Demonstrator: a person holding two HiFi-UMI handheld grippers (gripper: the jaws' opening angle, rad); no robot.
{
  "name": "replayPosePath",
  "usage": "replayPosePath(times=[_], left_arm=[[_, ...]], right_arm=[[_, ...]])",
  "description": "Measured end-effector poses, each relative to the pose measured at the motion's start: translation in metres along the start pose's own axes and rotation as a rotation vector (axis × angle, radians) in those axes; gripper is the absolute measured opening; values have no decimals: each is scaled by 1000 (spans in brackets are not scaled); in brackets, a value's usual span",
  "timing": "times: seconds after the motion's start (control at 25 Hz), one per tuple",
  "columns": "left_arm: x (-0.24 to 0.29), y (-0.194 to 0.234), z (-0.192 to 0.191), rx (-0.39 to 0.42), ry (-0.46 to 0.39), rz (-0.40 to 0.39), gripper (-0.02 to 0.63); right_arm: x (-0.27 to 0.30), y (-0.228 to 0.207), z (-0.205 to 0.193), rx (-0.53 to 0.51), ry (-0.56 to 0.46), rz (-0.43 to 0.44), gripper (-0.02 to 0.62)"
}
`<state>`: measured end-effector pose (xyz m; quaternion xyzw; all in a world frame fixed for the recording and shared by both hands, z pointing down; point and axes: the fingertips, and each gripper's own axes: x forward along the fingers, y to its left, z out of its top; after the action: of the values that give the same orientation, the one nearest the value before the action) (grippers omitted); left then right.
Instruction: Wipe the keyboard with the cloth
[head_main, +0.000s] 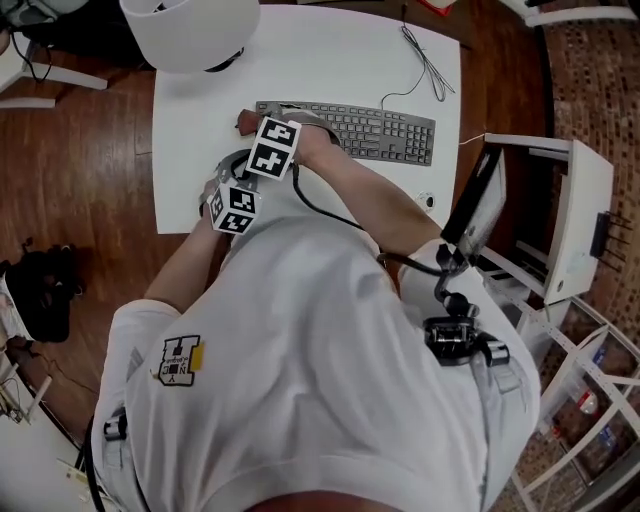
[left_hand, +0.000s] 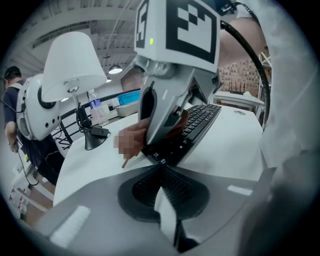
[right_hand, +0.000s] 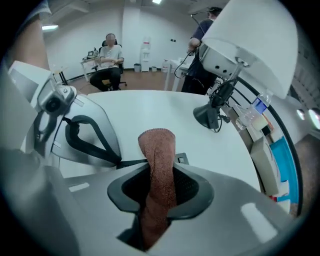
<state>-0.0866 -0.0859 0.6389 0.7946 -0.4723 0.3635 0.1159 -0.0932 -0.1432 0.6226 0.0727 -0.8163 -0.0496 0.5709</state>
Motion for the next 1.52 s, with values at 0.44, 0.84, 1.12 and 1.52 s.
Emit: replayPosePath(times=[0.44,0.84,1.12,1.52], left_arm=[[0,-3,0,11,0,-12,0],[-2,1,-4,13,6,-10,0],[1,1,-4,23,14,-12,0],[0,-1,-2,16,5,-11,0]], right_arm=[[-19,-24,-85,140,69,-53,101],[-75,-71,-266,448,236,-224,101],[-111,-88,-372,609,364,-316,101],[-109,-70,-286,510,236,-284,101]])
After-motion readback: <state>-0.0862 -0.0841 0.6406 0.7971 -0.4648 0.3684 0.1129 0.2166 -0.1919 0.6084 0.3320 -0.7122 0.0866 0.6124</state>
